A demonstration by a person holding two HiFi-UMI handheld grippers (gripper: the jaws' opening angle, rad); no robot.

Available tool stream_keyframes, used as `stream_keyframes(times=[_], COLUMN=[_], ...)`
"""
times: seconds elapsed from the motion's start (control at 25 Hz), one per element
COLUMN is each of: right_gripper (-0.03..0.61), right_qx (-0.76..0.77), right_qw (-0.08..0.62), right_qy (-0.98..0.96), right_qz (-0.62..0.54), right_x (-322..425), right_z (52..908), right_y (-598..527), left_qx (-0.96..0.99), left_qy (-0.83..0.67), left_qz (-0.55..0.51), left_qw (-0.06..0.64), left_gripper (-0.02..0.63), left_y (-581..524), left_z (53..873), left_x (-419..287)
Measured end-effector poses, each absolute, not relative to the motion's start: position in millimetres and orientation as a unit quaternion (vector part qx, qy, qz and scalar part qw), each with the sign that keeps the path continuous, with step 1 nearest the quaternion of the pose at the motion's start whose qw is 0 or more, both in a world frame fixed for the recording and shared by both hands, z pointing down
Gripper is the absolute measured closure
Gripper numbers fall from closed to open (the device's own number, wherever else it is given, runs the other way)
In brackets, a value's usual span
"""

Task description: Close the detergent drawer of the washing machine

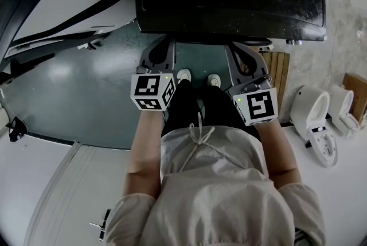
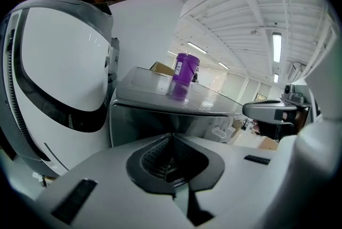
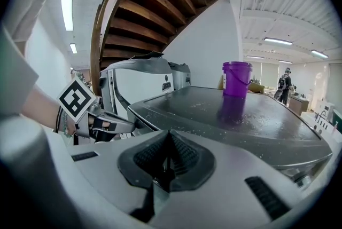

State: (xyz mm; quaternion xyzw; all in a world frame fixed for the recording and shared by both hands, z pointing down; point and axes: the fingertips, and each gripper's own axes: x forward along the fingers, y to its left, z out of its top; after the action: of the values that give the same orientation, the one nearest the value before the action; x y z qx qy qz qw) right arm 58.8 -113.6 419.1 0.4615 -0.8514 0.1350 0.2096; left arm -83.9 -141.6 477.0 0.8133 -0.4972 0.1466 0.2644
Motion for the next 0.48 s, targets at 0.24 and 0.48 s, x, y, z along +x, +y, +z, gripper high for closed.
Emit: stream_keyframes(times=[0.24,0.48], right_gripper=[0.574,0.574], right_qx=[0.468,0.472], right_qw=[0.211,0.209], right_qy=[-0.848,-0.847], right_qz=[0.133,0.129], right_x=[64.9,63.1], right_z=[419.2,415.2], right_y=[-110.7,-100.5], left_qx=[0.806,0.804], left_qy=[-0.504,-0.503], left_qz=[0.149,0.149], left_qw=[0.272,0.279], left_gripper=[0.597,0.597], left_y=[-145.6,-145.9], left_z=[477.5,478.6], left_x=[-83.7,-83.9])
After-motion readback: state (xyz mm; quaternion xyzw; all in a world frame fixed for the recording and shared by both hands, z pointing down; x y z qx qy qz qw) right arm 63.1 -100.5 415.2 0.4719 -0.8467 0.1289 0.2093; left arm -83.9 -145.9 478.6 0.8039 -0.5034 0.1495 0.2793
